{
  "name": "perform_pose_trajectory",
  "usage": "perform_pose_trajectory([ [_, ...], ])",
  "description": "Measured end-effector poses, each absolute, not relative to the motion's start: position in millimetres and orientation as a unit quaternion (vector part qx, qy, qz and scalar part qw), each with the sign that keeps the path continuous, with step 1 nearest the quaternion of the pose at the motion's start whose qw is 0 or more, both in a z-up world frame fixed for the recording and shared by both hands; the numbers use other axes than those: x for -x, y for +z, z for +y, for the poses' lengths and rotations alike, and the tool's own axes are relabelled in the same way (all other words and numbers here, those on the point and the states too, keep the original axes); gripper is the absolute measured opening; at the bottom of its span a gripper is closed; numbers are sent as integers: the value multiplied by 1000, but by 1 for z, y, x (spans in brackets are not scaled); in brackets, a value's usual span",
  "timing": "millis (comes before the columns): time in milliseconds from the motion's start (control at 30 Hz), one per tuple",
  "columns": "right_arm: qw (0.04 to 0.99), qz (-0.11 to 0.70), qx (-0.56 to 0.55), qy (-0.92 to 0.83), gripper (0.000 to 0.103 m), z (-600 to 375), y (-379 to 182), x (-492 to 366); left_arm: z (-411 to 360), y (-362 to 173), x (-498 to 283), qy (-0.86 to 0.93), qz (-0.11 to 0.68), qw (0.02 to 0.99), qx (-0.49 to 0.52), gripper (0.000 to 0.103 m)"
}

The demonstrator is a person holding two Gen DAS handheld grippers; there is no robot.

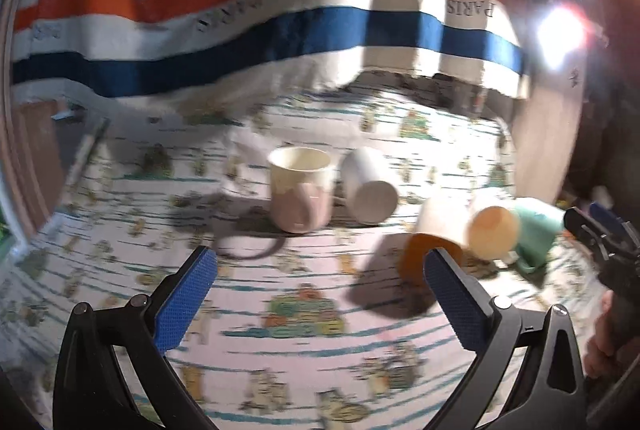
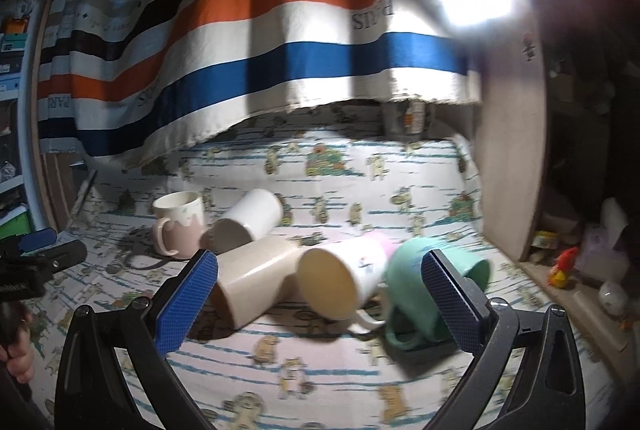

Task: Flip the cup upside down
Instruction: 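Move the right gripper down over the beige cup lying on its side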

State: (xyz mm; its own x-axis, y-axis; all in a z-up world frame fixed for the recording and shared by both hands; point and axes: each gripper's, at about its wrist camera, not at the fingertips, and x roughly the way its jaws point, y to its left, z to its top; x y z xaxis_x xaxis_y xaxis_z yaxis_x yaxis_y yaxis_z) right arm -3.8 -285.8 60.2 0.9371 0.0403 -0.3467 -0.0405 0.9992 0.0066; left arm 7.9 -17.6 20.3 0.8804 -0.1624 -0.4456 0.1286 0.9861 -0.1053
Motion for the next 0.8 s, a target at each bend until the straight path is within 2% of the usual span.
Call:
perform_pose_trajectory([
  [133,982,187,12,5,102,-296,61,-3,-41,28,-18,-79,236,968,11,103],
  [433,971,236,-15,41,78,-305,46,-27,-102,28,-56,-151,290,944,-38,98],
  [500,971,236,-20,36,78,-307,44,-29,-112,22,-70,-169,318,932,-39,92],
  [600,970,238,-31,37,78,-312,40,-33,-127,11,-88,-173,347,920,-51,88],
  [800,968,246,-42,39,78,-317,32,-40,-149,-5,-105,-188,370,908,-60,85],
])
